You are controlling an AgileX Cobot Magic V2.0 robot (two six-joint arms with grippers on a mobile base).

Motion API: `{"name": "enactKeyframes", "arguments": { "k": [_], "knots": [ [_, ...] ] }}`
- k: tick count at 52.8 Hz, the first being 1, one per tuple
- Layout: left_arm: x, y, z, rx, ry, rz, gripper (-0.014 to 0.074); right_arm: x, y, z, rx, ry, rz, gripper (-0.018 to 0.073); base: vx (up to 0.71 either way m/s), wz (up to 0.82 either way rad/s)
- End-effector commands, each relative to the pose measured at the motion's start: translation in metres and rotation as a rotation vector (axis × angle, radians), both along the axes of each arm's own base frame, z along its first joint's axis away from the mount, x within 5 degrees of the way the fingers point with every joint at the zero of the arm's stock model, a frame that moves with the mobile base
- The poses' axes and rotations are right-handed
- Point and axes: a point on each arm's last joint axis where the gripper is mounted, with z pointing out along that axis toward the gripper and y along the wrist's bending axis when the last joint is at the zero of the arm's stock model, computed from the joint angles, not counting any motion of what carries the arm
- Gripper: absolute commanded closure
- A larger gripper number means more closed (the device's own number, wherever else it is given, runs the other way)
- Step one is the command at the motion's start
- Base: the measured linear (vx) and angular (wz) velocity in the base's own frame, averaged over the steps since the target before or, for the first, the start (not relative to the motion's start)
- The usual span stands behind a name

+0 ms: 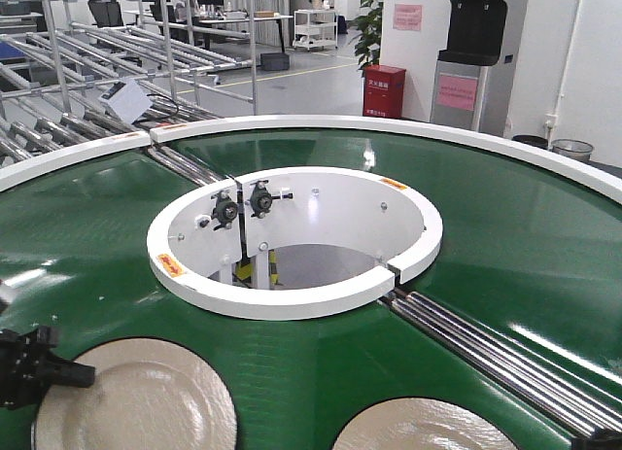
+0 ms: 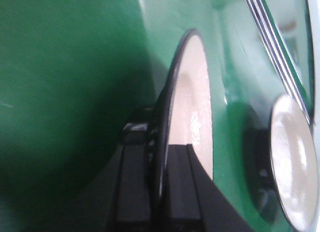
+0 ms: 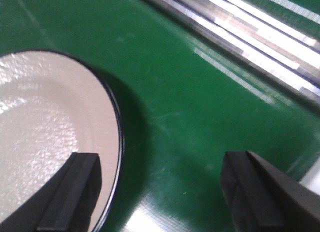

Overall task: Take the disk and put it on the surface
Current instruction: 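Close both grippers on the near rims of the plates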

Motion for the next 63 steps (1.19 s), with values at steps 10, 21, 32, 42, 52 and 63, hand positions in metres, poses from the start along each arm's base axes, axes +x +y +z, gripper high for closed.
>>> {"name": "enactKeyframes", "arguments": {
  "k": [10, 21, 32, 42, 52, 63],
  "knots": [
    [0.000, -0.001, 0.040, -0.099, -0.104, 0.039, 0.0606, 0.027, -0.005, -0.018, 0.184, 0.044, 0.078, 0.0017, 0.00, 0.00],
    [0.001, -0.002, 0.044, -0.152, -0.113, 0.057, 0.0605, 0.046, -0.022, -0.025, 0.299, 0.097, 0.097, 0.0017, 0.00, 0.00],
    [0.001, -0.003, 0.045, -0.171, -0.115, 0.054, 0.0605, 0.063, -0.030, -0.017, 0.305, 0.099, 0.122, 0.0017, 0.00, 0.00],
    [0.001, -0.003, 0.045, -0.171, -0.115, 0.054, 0.0605, 0.073, -0.033, -0.038, 0.320, 0.165, 0.126, 0.0017, 0.00, 0.00],
    [0.001, -0.004, 0.045, -0.173, -0.114, 0.051, 0.0605, 0.081, -0.027, -0.060, 0.422, 0.224, 0.151, 0.0017, 0.00, 0.00],
    [0.001, -0.004, 0.045, -0.174, -0.114, 0.050, 0.0605, 0.089, -0.021, -0.073, 0.546, 0.224, 0.177, 0.0056, 0.00, 0.00]
  ]
}}
